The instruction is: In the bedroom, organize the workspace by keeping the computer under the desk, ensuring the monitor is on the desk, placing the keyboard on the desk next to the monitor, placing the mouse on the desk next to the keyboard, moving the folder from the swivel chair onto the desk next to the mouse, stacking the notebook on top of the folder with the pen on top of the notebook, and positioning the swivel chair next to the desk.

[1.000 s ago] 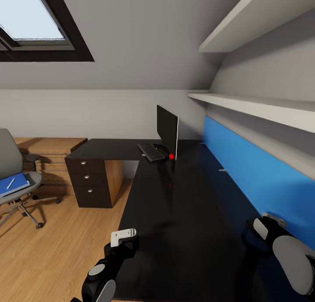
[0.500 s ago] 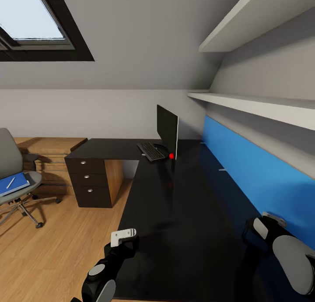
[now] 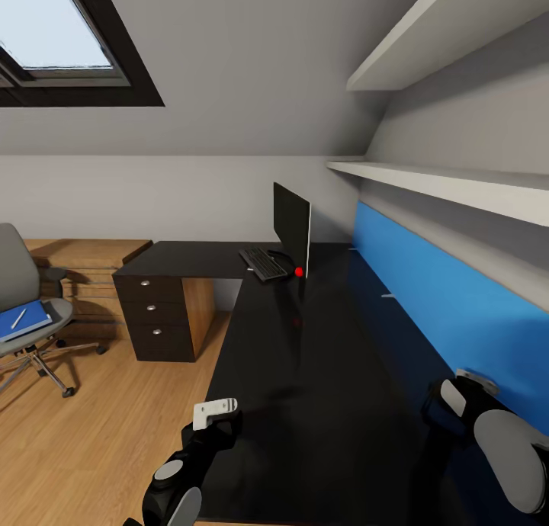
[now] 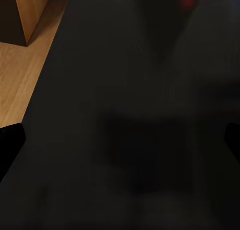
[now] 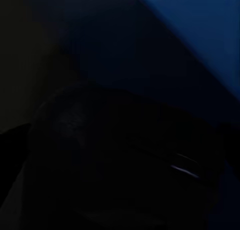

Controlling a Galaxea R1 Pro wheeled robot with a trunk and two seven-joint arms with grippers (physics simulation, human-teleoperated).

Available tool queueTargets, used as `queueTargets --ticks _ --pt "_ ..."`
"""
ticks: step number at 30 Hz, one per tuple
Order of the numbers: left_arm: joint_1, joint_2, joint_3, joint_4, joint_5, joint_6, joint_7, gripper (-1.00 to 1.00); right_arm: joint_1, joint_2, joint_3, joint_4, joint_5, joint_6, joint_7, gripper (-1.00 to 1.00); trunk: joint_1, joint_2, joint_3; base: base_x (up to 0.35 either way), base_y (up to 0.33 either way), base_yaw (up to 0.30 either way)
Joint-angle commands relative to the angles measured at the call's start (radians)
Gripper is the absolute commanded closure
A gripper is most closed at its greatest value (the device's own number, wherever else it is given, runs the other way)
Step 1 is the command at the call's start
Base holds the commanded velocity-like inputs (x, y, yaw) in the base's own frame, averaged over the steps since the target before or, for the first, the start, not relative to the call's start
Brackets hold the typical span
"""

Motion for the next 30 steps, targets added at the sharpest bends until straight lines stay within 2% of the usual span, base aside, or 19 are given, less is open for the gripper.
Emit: queueTargets --ticks 1,9,20,27,30 --pt "-0.001 0.001 -0.002 -0.001 0.009 0.002 0.009 -1.00 0.000 0.000 -0.003 -0.001 -0.003 0.010 -0.002 1.00 0.000 -0.001 -0.001 0.000 0.000 0.000" --pt "-0.001 0.001 -0.002 -0.001 0.009 0.002 0.009 -1.00 0.000 0.001 -0.003 -0.002 -0.003 0.009 -0.001 1.00 0.000 -0.001 -0.001 0.000 0.000 0.000" --pt "-0.001 0.001 0.000 0.003 0.009 0.001 0.009 -1.00 0.000 0.009 -0.003 -0.004 -0.004 0.001 0.028 1.00 -0.042 0.076 0.033 0.000 0.000 0.000" --pt "-0.001 0.002 0.000 0.007 0.011 0.002 0.009 -1.00 0.000 0.053 -0.002 -0.006 0.003 -0.029 0.058 1.00 -0.046 0.083 0.036 0.000 0.000 0.000" --pt "-0.001 0.002 0.002 0.022 0.012 0.004 0.009 -1.00 0.001 0.082 0.011 -0.007 0.031 -0.064 0.060 1.00 -0.046 0.083 0.036 0.000 0.000 0.000"
